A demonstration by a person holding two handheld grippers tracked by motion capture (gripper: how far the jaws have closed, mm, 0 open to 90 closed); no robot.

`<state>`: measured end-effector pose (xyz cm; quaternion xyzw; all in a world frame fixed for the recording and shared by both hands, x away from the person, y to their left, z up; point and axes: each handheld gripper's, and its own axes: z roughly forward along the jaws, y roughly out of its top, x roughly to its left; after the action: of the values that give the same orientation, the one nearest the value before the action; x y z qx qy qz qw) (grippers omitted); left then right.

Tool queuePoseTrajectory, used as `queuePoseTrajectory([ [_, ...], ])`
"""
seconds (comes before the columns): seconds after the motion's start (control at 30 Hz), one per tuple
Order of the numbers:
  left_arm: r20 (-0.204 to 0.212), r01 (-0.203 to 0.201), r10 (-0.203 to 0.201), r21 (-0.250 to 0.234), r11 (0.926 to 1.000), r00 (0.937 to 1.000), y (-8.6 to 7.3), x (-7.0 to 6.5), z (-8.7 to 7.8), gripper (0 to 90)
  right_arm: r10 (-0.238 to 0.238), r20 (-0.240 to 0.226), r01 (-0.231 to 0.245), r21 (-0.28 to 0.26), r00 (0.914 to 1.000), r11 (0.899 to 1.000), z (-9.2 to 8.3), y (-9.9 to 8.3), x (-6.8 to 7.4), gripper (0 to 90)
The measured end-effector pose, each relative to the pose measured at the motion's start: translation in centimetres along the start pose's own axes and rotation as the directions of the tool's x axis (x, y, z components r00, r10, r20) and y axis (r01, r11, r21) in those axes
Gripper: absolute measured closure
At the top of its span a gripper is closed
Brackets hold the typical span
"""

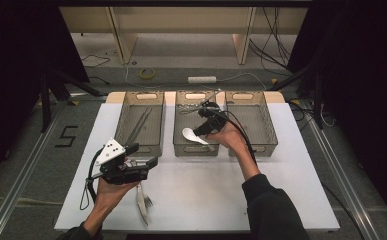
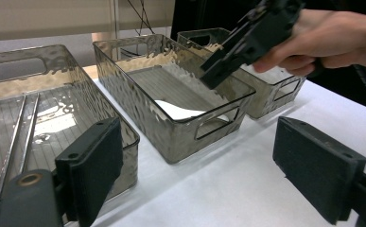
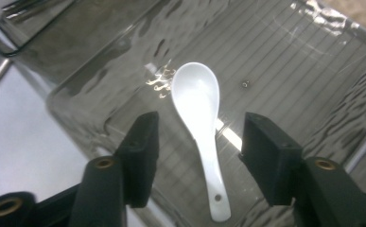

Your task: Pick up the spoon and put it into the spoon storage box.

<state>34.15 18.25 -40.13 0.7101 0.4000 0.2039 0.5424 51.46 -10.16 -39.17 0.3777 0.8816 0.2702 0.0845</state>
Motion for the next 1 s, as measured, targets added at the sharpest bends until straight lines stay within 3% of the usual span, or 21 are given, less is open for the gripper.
queuePoseTrajectory([
  [0.3,-0.048,0.031,-0.031,0.005,0.9995,0.9984,-0.1,1.3,-0.2,16.9,-0.04,-0.022,0.037,-0.124,0.9989,0.992,-3.7,-2.5,1.1,37.2],
  [0.5,-0.071,0.039,-0.037,0.027,0.9989,0.9968,-0.2,2.0,0.1,17.7,-0.027,-0.036,0.02,-0.194,0.999,0.981,-6.0,-5.6,1.6,33.2],
  [0.63,-0.084,0.039,-0.036,0.044,0.9983,0.9958,-0.2,2.4,0.3,17.7,0.002,-0.065,-0.018,-0.245,0.9979,0.969,-7.2,-7.8,1.8,32.3],
  [0.8,-0.078,0.042,-0.037,0.061,0.9973,0.9963,-0.3,2.6,0.5,17.5,0.022,-0.089,-0.048,-0.311,0.9958,0.949,-8.4,-10.7,1.9,31.2],
  [1.0,-0.07,0.033,-0.028,0.077,0.9964,0.9972,-0.4,2.4,0.7,17.5,0.077,-0.119,-0.12,-0.415,0.9899,0.902,-9.6,-13.9,1.3,30.9],
])
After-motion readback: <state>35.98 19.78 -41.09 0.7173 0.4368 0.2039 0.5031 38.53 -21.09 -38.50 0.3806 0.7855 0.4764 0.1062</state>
